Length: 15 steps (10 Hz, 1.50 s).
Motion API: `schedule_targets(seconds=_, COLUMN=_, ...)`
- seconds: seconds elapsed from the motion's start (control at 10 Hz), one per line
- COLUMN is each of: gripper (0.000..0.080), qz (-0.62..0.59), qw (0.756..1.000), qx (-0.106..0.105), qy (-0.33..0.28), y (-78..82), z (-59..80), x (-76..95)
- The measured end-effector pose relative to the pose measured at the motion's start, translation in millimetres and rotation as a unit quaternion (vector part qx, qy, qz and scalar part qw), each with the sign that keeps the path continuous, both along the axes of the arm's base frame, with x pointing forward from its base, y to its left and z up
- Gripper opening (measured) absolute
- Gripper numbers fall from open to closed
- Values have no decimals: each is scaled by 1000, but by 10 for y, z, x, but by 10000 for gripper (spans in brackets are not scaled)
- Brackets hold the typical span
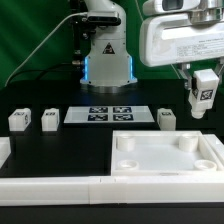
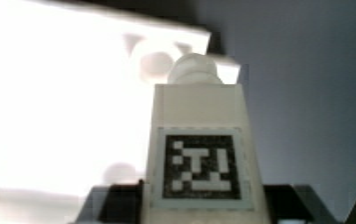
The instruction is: Assemble one leg
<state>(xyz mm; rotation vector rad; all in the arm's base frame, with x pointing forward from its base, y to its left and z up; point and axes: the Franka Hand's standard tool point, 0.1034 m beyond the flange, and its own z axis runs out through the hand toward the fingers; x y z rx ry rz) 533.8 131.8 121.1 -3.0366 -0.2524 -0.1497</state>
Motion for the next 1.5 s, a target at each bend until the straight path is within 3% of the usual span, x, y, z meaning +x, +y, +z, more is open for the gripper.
schedule_targets(seconds=0.6, gripper=294, qz=7, qw=1000, qx=-1, qy=3, y=-4, z=-24, x=-28)
schedule_targets(seconds=0.8, gripper=294, qz=23, qw=1000, qx=-4, qy=1, y=-188, z=58, x=141)
schedule_targets(seconds=1.1, gripper=294, qz=39, qw=999, qx=-1, qy=-18, y=-247, z=121, x=497)
schedule_targets(seconds=1.3, gripper=294, qz=48, qw=998, qx=-1, qy=-39, y=-261, z=115, x=567)
schedule_targets(seconds=1.5, gripper=294, qz=44, qw=991, qx=-2, qy=-127, y=-313, z=126, x=655)
